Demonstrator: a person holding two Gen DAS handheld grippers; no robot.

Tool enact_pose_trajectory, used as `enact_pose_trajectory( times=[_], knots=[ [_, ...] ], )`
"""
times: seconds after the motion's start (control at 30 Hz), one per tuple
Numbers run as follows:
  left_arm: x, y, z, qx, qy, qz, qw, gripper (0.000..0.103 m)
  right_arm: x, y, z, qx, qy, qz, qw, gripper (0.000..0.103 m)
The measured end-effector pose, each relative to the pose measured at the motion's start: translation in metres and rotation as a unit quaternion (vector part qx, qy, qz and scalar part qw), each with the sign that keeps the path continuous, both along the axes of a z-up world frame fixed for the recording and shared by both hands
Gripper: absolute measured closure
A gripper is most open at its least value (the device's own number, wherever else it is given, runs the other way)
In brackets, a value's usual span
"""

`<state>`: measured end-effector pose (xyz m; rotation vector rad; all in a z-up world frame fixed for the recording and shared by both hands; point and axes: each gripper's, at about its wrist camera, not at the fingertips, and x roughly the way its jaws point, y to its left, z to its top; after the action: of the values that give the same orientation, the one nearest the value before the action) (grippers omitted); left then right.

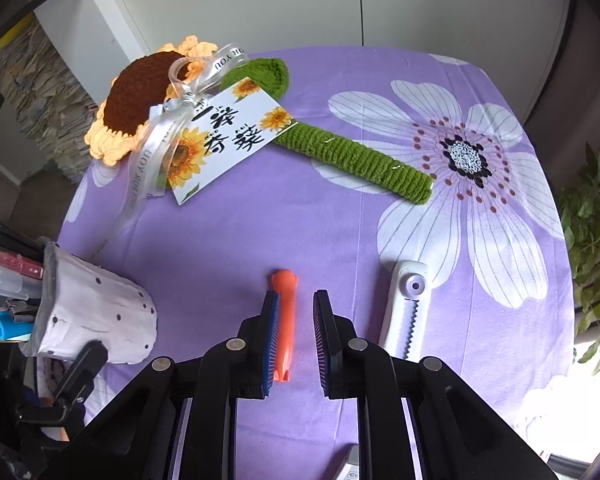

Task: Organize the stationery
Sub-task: 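Move the right gripper to the orange utility knife and grasp it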

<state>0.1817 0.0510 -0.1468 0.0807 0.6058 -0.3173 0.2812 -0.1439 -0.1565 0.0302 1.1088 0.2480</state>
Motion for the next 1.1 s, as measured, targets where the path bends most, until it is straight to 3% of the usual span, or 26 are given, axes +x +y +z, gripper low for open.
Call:
enact_pose_trajectory(
  times=[0.13,0.27,0.73,0.93,1.1],
  knots=[
    [0.0,0.0,0.0,0.0,0.0,0.0,1.0,0.032,0.003,-0.001,-0.007,0.005,0.012,-0.001,1.0,0.087],
    [0.0,0.0,0.0,0.0,0.001,0.0,1.0,0.032,0.004,-0.001,-0.008,0.009,0.012,-0.003,1.0,0.08],
    [0.0,0.0,0.0,0.0,0.001,0.0,1.0,0.032,0.015,0.012,-0.014,0.005,0.016,0.009,1.0,0.08],
    [0.0,0.0,-0.001,0.0,0.002,0.0,1.0,0.032,0.007,0.028,-0.011,-0.025,-0.011,0.032,0.999,0.087],
    [0.0,0.0,-0.001,0.0,0.001,0.0,1.0,0.032,-0.012,0.029,0.026,-0.006,-0.063,0.038,0.997,0.088]
  ],
)
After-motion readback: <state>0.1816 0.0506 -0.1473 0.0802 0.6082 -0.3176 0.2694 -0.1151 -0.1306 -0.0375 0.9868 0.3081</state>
